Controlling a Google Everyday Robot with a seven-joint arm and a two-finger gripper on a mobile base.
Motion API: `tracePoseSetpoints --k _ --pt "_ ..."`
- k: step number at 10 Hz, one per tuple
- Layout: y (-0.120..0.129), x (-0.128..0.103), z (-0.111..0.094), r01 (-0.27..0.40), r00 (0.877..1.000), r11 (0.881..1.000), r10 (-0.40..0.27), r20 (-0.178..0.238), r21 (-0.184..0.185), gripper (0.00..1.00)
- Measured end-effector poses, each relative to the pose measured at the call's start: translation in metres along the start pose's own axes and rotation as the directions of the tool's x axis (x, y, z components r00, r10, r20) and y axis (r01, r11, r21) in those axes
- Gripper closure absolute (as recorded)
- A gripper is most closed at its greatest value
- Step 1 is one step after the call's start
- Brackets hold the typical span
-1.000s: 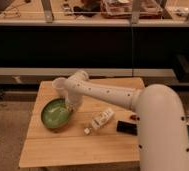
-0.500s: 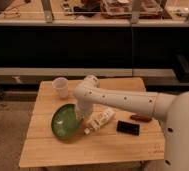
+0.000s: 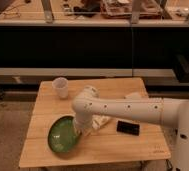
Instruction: Drag the ceramic bowl in a circle
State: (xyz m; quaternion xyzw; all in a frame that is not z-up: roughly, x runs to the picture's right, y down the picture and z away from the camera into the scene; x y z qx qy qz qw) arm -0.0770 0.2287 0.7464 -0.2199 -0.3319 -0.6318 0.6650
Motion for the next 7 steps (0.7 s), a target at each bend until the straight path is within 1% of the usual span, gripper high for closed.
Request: tracePoseSetpoints --k 1,4,5,7 --pt "-0.015 -0.007 0.002 0.023 1.0 1.0 -0.023 0.006 0.012 0.83" --pt "-0.058 -0.021 0.024 0.097 0.994 0.995 -0.098 0.046 0.027 0.83" --pt "-0.076 -0.019 0.032 0.118 0.991 0.992 -0.12 0.059 0.038 0.83" --pt "-0.102 -0.005 0.036 0.143 0.988 0.987 -0.146 0.052 0.07 0.83"
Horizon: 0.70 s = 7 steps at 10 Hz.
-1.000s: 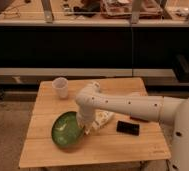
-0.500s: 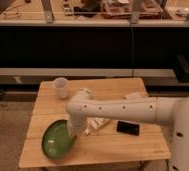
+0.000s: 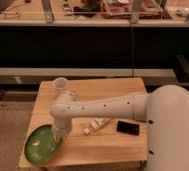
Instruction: Drag the ceramic bowl in a circle
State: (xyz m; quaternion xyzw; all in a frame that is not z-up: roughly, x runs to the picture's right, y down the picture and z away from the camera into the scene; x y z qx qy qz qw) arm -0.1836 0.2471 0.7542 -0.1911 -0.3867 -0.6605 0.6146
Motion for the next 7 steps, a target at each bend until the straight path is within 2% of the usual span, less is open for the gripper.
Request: tracePoseSetpoints --k 3,5,7 --pt "-0.04 0.053 -0.012 0.029 0.998 0.998 -0.025 -0.062 0.062 0.83" --pt "-0.037 0.088 -0.014 -0.002 0.995 0.997 0.01 -0.099 0.077 0.83" --pt "-0.023 0.118 -0.019 -0.056 0.989 0.994 0.069 -0.134 0.099 0.83"
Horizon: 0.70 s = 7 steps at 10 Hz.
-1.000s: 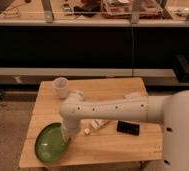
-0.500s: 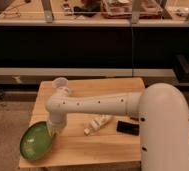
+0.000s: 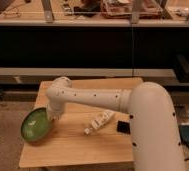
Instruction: Drag the ceramic bowl in a circle
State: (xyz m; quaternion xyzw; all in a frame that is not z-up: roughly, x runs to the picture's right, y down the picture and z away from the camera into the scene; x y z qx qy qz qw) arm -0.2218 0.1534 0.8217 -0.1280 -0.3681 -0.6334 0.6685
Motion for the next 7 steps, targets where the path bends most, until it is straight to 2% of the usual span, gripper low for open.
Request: tracePoseSetpoints --k 1,3,5,7 --pt "0.012 0.02 -0.006 -0.051 0.998 0.999 0.052 -0.031 0.016 0.83" --pt "0.035 0.035 -0.013 -0.106 0.993 0.994 0.107 -0.058 0.016 0.83" --pt "0.077 0.039 -0.023 -0.167 0.983 0.986 0.165 -0.08 -0.019 0.83" --pt "0.111 0.03 -0.033 -0.206 0.976 0.977 0.201 -0.09 -0.051 0.83"
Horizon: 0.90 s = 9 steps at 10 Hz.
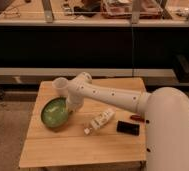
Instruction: Drag the ceramic bowl in a circle
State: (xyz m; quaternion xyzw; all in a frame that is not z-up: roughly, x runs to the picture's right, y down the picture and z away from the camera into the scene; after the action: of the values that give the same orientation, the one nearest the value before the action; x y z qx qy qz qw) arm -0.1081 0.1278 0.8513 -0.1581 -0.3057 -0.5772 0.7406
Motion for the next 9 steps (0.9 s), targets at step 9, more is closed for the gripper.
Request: tracePoseSetpoints --k 9 --pt "0.09 -0.099 -0.028 -0.002 0.999 0.998 0.004 0.035 -0.062 0.83"
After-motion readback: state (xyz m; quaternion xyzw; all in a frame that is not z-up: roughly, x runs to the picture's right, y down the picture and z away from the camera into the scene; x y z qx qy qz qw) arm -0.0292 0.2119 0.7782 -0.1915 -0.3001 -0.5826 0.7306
